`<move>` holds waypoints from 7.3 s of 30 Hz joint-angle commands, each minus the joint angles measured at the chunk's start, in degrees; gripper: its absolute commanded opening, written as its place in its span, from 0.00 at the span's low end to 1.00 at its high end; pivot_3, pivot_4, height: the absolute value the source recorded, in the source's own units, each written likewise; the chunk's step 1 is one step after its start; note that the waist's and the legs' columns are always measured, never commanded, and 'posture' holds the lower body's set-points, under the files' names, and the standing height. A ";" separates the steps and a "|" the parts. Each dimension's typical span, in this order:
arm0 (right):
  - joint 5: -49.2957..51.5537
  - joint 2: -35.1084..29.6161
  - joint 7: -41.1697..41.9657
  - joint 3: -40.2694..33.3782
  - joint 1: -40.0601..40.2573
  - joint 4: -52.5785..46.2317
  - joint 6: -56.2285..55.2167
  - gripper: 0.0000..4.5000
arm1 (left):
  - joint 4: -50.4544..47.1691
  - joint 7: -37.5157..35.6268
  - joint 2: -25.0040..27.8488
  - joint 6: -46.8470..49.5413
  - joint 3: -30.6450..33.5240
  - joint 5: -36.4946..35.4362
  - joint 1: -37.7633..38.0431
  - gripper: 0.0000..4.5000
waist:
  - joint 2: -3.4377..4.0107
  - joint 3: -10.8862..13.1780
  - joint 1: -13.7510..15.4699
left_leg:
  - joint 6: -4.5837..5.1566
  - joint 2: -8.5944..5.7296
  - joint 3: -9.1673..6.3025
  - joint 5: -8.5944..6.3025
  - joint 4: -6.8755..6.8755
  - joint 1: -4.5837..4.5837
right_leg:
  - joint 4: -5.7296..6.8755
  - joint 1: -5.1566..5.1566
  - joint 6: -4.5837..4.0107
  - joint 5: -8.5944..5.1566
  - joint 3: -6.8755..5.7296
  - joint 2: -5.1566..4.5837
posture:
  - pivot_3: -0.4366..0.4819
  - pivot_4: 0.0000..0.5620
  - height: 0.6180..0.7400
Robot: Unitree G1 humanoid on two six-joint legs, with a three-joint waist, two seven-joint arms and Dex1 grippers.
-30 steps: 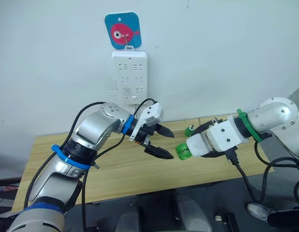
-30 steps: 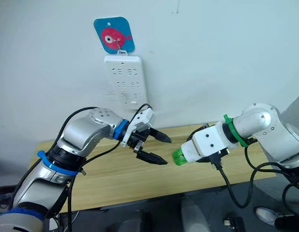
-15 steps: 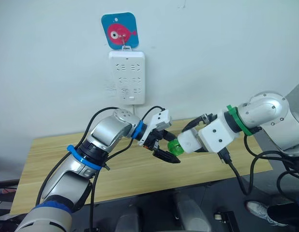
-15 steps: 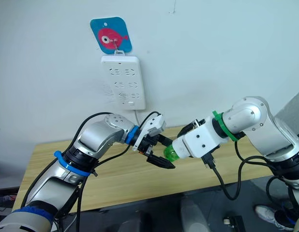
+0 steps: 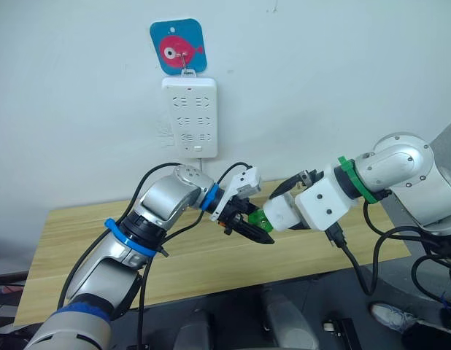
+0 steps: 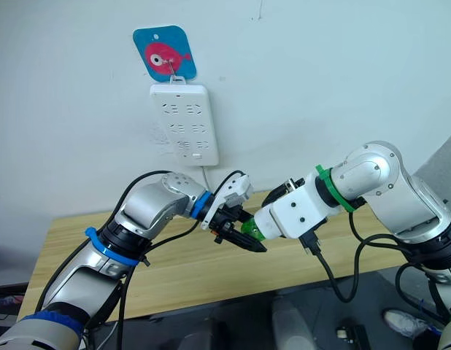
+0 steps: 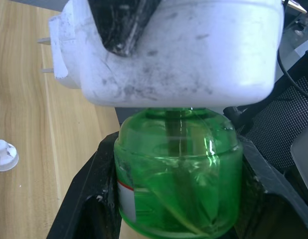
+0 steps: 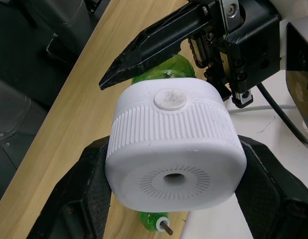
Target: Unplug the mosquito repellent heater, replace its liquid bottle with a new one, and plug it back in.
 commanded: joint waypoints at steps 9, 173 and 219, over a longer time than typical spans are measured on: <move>-1.95 -4.77 2.32 -4.70 1.99 3.45 -15.41 1.00 | -0.97 0.61 -0.87 -2.29 3.41 -1.71 1.92 0.50 | 0.00 0.00 -0.25 | 0.00 -0.01 0.05 0.00 0.00 0.02 | 0.00 0.01 0.00 0.00 0.00 0.00 | 0.16 0.26 0.92; 23.66 44.75 -78.90 -13.31 7.97 -4.31 46.54 0.67 | 24.84 14.06 4.78 -28.79 29.96 5.32 -1.26 0.29 | 0.21 -1.40 0.45 | 0.09 -0.11 -0.30 -0.05 -0.13 -0.09 | -0.14 0.07 0.04 -0.02 -0.06 -0.17 | 0.23 0.27 0.92; 12.09 46.89 -71.69 -11.45 7.17 2.18 38.51 0.67 | 22.89 12.65 5.19 -25.80 29.79 4.61 -0.24 0.29 | 0.22 -1.40 0.15 | 0.08 -0.10 -0.29 -0.05 -0.13 -0.06 | -0.09 0.05 0.03 -0.02 -0.06 -0.20 | 0.23 0.28 0.92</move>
